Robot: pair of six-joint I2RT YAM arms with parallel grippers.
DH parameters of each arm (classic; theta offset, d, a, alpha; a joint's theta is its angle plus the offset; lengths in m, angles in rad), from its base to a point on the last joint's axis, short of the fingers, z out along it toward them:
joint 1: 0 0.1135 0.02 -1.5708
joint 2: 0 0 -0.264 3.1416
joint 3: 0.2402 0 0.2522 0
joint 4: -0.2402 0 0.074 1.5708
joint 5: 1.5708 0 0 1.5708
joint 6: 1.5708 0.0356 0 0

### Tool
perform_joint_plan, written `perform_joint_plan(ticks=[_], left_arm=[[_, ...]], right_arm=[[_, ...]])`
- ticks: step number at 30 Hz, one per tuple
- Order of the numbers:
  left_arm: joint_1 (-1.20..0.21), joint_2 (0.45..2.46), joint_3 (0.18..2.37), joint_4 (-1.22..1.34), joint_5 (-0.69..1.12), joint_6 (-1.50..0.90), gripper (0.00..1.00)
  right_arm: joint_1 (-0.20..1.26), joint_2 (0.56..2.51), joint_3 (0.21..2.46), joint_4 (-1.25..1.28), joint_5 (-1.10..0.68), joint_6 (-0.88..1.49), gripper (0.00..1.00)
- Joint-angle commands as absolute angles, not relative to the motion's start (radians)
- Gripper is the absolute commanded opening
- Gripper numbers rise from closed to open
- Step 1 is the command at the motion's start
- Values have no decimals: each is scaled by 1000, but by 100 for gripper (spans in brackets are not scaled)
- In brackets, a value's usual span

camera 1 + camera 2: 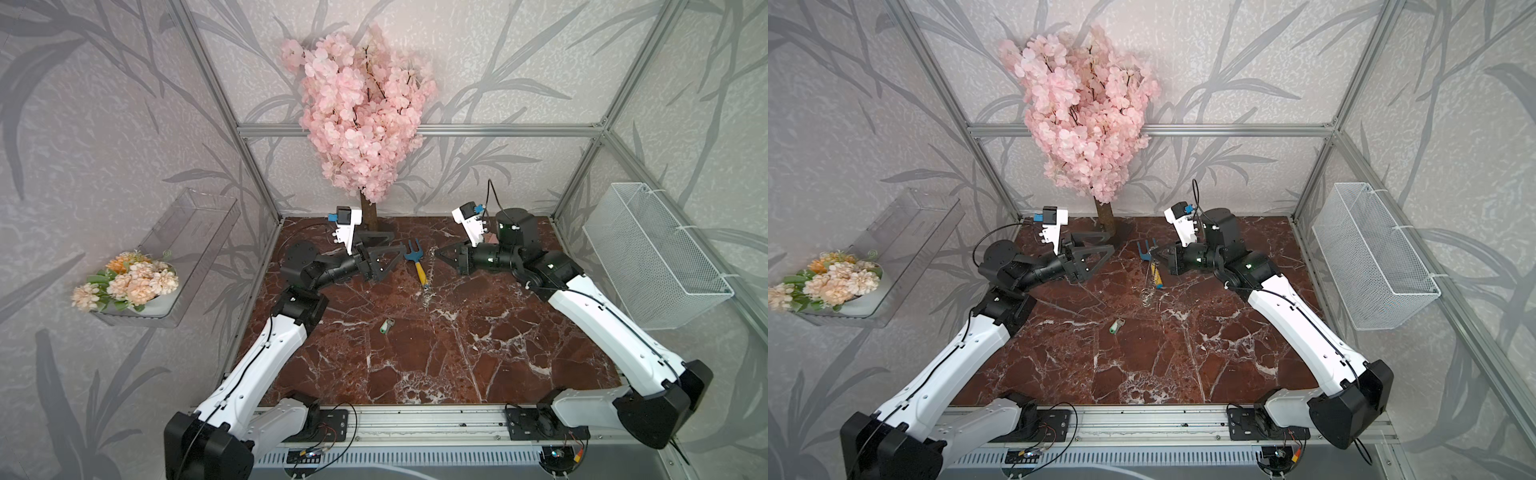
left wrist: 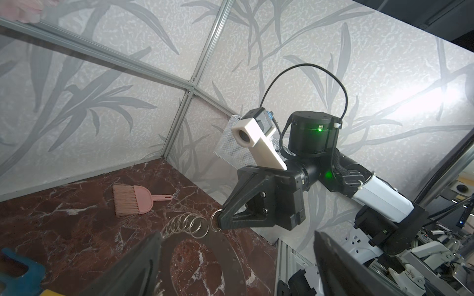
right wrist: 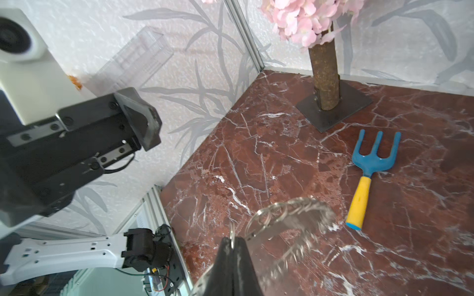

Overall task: Attach keys to a key ring
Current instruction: Adjust the keyring.

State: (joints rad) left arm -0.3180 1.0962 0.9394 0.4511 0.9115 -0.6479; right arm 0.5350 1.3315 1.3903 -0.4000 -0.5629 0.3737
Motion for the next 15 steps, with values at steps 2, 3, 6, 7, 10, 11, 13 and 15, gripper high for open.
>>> perform_joint_plan(ticks=[2,3,6,7,10,11,13,15], left_arm=[[-327,1152,1016,492,1004,-662,79],[-327,1165,1028,499,1017,-667,74],[-330,1201,1061,512,1053,-681,63],[-331,1208,1067,516,1064,-685,61],[-338,1224,1076,527,1083,-696,56],[-342,1227,1076,530,1086,-698,53],[-349,1231,1078,531,1094,-702,48],[-357,1235,1080,539,1104,-713,43]], right_arm=[[507,1322,1417,-239,-735,486,0],[505,1326,1420,-222,-751,501,0],[502,1337,1427,-185,-783,531,0],[502,1339,1427,-172,-789,540,0],[502,1345,1424,-128,-814,572,0],[502,1347,1421,-114,-822,582,0],[502,1348,1419,-87,-832,604,0],[502,1350,1417,-62,-839,622,0]])
